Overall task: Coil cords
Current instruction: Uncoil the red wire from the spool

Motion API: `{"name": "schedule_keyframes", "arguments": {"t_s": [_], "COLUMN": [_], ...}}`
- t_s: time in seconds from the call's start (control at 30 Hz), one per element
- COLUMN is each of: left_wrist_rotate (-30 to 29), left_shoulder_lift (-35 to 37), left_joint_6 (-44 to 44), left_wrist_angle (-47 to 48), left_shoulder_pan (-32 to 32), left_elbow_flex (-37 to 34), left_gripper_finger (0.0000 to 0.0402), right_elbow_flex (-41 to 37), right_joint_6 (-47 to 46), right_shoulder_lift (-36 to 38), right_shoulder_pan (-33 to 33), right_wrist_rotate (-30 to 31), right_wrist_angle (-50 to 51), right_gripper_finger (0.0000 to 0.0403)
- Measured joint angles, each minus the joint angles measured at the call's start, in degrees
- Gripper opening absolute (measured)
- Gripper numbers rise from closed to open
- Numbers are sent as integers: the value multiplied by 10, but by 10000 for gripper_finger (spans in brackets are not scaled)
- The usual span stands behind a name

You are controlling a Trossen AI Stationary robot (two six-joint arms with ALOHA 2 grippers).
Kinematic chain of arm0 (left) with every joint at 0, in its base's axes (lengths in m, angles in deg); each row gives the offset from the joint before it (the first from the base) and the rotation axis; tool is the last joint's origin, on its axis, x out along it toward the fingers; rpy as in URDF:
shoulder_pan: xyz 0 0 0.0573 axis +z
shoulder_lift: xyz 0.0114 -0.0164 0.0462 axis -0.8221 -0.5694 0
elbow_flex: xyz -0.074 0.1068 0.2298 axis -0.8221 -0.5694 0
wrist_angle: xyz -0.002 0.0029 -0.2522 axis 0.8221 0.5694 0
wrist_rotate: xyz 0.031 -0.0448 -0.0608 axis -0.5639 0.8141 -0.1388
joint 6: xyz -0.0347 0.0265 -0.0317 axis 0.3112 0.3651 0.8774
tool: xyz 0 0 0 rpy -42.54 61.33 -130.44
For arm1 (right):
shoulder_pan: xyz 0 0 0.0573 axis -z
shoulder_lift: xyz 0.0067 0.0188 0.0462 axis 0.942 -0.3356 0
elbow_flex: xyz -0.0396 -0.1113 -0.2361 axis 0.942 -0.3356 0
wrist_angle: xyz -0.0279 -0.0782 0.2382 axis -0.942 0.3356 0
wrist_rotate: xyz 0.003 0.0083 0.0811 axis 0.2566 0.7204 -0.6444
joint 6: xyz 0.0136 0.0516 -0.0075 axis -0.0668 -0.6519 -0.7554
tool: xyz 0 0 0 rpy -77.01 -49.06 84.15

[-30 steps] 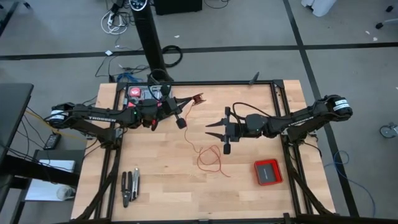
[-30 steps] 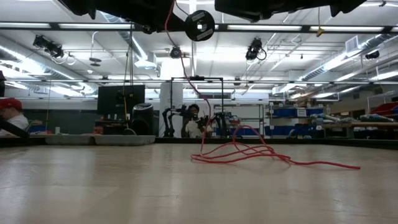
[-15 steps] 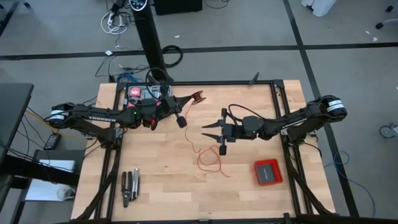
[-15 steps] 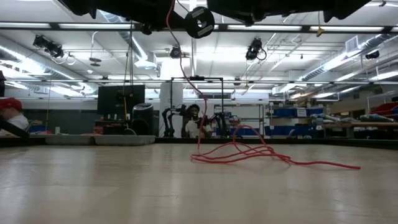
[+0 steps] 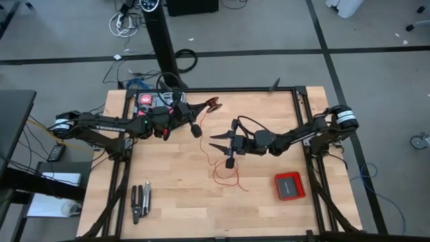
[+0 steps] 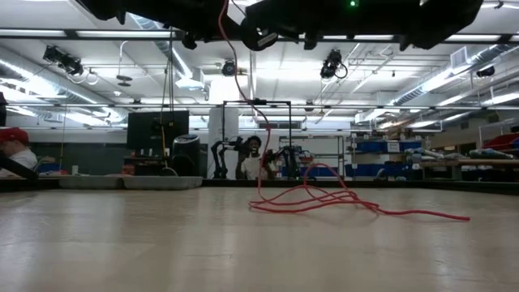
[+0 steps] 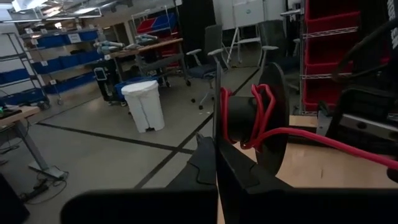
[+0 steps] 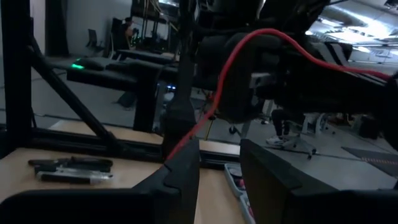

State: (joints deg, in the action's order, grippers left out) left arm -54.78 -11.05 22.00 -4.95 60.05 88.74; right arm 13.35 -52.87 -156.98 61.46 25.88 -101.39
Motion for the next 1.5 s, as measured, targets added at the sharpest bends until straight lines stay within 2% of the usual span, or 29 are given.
{"name": "schedule_keyframes", "arguments": {"t_s": [0.17, 0.27, 0.47, 0.67, 1.5], "left_wrist_rotate": [0, 0, 0, 0, -4], "left_shoulder_lift": [0, 0, 0, 0, 0], "left_joint_6": [0, 0, 0, 0, 6], "left_wrist_angle": [4, 6, 5, 5, 0], "left_shoulder_pan": [0, 0, 0, 0, 0], "left_elbow_flex": [0, 0, 0, 0, 0], "left_gripper_finger": [0, 0, 0, 0, 0], "right_elbow_flex": [28, 40, 59, 92, 111], "right_joint_6": [-5, -37, -94, -138, -150], "right_shoulder_lift": [-30, -36, -36, -36, -38], "right_shoulder_pan": [-7, -8, -1, 4, 13], "right_wrist_rotate": [0, 13, 17, -6, -4], "right_wrist_angle": [6, 6, 49, 111, 141], "right_gripper_finger": [113, 113, 113, 113, 112]}}
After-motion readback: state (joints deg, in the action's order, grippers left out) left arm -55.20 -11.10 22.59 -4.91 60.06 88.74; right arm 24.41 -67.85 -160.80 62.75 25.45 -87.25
